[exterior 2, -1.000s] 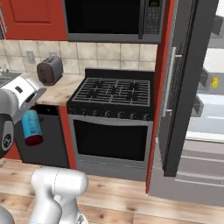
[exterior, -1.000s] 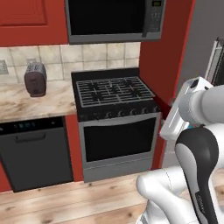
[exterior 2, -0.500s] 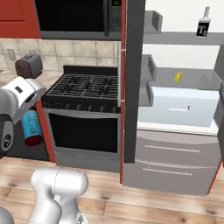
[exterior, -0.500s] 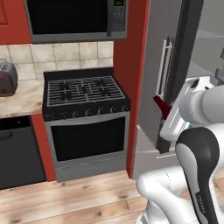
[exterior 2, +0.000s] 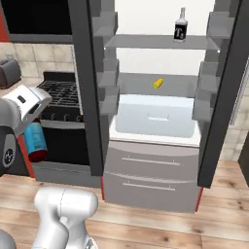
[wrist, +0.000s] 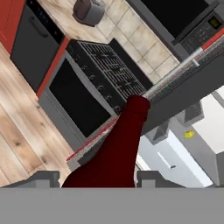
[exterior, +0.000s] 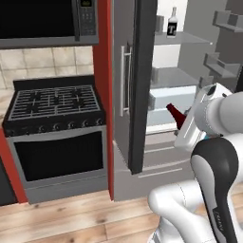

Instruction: Place the liquor and beer on the top shelf of the fridge to keep them out of children's reach, and place the corn on lower shelves for easy access.

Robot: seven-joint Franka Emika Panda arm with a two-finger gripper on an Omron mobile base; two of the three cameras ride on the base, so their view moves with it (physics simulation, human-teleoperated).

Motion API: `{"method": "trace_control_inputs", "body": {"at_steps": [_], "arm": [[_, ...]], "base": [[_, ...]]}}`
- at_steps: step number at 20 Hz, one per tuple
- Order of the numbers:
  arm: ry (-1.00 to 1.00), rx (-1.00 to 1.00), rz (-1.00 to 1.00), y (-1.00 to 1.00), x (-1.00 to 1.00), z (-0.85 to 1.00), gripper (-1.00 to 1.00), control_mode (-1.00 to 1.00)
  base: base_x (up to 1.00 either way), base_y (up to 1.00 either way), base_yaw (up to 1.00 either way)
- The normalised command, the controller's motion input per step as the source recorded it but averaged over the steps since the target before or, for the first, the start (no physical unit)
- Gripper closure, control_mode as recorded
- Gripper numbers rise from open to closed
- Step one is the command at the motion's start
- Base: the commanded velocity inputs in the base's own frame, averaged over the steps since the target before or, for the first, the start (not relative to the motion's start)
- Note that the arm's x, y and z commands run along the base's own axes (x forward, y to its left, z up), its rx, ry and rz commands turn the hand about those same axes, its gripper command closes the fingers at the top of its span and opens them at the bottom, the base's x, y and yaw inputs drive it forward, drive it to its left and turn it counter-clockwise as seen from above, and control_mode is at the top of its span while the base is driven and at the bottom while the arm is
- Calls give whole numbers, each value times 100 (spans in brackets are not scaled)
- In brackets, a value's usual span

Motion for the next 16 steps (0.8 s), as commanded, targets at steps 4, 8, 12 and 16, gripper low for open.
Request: {"method": "trace_control_inputs", "body": {"at_steps": [4,8,12,16], "arm": [[0,0,0,0,0,0,100,100],[0,0,0,0,0,0,100,100],[0,0,0,0,0,0,100,100],[0,0,0,0,0,0,100,100]], "base": [[4,-80,0],[4,-71,0],[10,-50,0],[19,-22,0]]}}
